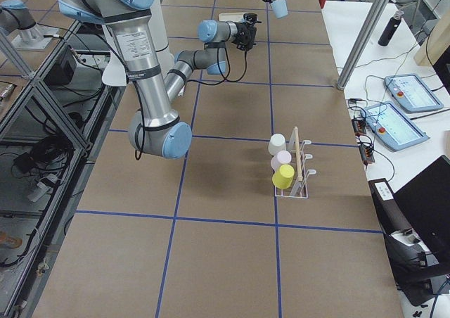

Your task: Transfer IKEA cup to right arm and place on rack

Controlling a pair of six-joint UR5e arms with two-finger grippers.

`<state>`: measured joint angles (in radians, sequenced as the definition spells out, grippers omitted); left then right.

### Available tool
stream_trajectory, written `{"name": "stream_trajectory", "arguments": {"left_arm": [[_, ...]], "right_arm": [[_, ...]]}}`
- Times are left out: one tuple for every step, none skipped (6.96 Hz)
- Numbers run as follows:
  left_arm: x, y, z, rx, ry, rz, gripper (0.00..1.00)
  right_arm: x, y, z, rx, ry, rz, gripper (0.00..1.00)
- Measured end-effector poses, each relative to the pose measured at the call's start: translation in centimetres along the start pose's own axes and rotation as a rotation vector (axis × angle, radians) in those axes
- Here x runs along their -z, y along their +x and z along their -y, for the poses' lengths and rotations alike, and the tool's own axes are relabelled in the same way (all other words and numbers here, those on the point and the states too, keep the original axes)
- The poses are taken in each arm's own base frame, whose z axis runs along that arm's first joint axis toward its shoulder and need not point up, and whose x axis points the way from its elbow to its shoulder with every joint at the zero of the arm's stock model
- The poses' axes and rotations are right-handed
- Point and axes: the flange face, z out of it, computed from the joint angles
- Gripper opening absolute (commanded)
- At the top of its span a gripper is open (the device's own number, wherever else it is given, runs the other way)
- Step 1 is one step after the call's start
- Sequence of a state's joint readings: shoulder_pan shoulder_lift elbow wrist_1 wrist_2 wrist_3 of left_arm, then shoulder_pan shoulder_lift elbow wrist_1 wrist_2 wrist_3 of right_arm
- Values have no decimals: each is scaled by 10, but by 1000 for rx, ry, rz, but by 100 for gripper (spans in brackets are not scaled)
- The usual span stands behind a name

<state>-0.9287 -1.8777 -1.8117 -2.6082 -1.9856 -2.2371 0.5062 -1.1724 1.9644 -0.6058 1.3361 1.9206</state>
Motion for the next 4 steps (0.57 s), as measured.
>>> {"name": "stream_trajectory", "arguments": {"left_arm": [[-12,-10,-28,65,-41,-99,0],[-23,-24,-57,125,-89,-202,0],[-33,-40,-88,174,-137,-297,0],[-42,-55,-120,219,-188,-377,0]], "right_arm": [[2,-2,0,-27,-9,25,100],[4,-3,0,-55,-21,54,100],[4,-1,1,-87,-35,87,100],[4,4,2,-123,-51,122,100]]}}
